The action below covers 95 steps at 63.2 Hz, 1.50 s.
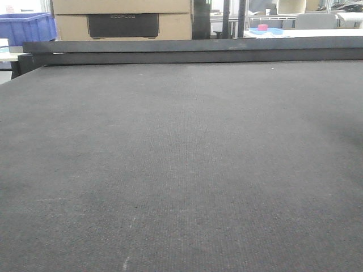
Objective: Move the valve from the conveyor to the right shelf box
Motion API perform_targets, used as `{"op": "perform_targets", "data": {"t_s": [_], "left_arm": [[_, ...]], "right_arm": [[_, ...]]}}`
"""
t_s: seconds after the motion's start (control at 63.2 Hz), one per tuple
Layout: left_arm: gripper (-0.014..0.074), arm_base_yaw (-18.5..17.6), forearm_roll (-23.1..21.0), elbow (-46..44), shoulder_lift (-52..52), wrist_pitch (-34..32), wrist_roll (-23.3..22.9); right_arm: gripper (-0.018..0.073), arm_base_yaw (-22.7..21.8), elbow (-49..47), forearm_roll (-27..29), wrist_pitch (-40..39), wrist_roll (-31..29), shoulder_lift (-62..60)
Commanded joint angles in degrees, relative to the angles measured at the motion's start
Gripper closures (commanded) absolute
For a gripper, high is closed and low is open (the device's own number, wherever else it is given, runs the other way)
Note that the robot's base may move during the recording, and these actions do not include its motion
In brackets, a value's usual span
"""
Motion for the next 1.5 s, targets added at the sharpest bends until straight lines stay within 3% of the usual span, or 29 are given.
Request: {"op": "perform_targets", "data": {"t_s": [0.0, 0.142, 0.222, 0.57, 0.886, 1.187, 1.487], "left_arm": [[0.0707, 0.09, -1.12, -0.53, -0.16, -0.11, -0.10], [0.0707, 0.09, -1.47, -0.53, -0.16, 0.22, -0.10], [0.0707, 0.09, -1.47, -0.53, -0.16, 0.22, -0.10], [0.0707, 0.09, -1.47, -0.53, -0.16, 0.22, -0.10], [0.0707, 0.09, -1.47, -0.53, -0.16, 0.22, -0.10], [0.0707, 0.09, -1.47, -0.53, -0.16, 0.22, -0.10], [0.0707, 0.09, -1.47, -0.53, -0.16, 0.22, -0.10]], "right_arm": [[0.0353, -0.24, -0.70, 1.03, 0.60, -0.46, 2.10], [0.0105, -0.24, -0.70, 1.12, 0.60, -0.46, 4.65], [0.0060, -0.24, -0.70, 1.12, 0.23, -0.46, 5.67], [0.0062, -0.24, 1.81, 1.12, -5.87, -0.46, 11.92], [0.0062, -0.24, 1.81, 1.52, -4.52, -0.32, 12.45], [0.0062, -0.24, 1.81, 1.52, -3.29, 6.22, 12.45], [0.0062, -0.24, 1.81, 1.52, -4.31, 6.22, 12.45]]}}
